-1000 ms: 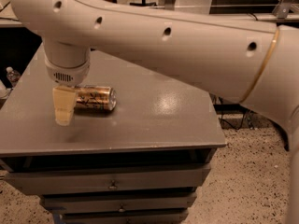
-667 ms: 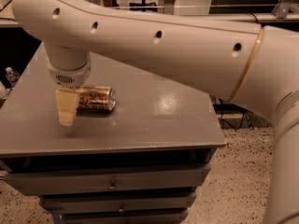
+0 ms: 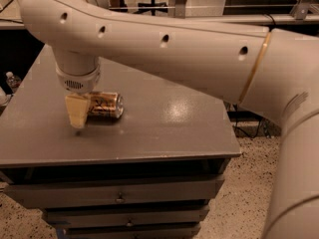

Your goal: Place orange can upright

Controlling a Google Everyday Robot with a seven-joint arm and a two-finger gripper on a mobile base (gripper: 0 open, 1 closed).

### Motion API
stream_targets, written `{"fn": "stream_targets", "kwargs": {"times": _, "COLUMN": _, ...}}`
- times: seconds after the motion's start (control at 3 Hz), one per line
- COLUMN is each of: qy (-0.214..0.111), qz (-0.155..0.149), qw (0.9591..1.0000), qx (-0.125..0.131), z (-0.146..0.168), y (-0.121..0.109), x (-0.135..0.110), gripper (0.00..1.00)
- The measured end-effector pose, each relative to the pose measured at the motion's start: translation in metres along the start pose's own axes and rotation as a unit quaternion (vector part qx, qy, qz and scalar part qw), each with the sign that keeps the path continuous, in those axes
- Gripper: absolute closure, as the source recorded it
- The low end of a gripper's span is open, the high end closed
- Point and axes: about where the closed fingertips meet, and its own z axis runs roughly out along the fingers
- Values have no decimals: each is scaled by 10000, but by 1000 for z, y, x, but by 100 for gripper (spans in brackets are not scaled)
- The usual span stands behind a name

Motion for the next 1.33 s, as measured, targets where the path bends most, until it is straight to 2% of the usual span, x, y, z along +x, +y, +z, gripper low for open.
{"fn": "stream_targets", "kwargs": {"times": 0.67, "qy": 8, "qz": 53, "qw": 9999, "qx": -86, "z": 5, "y": 0, "x": 1, "gripper": 65}}
{"fn": "stream_targets", "kwargs": {"times": 1.0, "qy": -221, "qz": 117, "qw": 9996, "qx": -106, "z": -5, "y": -4, "x": 0, "gripper": 88}}
{"fn": "stream_targets", "kwargs": {"times": 1.33, "qy": -949, "qz": 211, "qw": 9951, "qx": -154, "z": -26, "y": -13, "x": -4, "gripper": 100}}
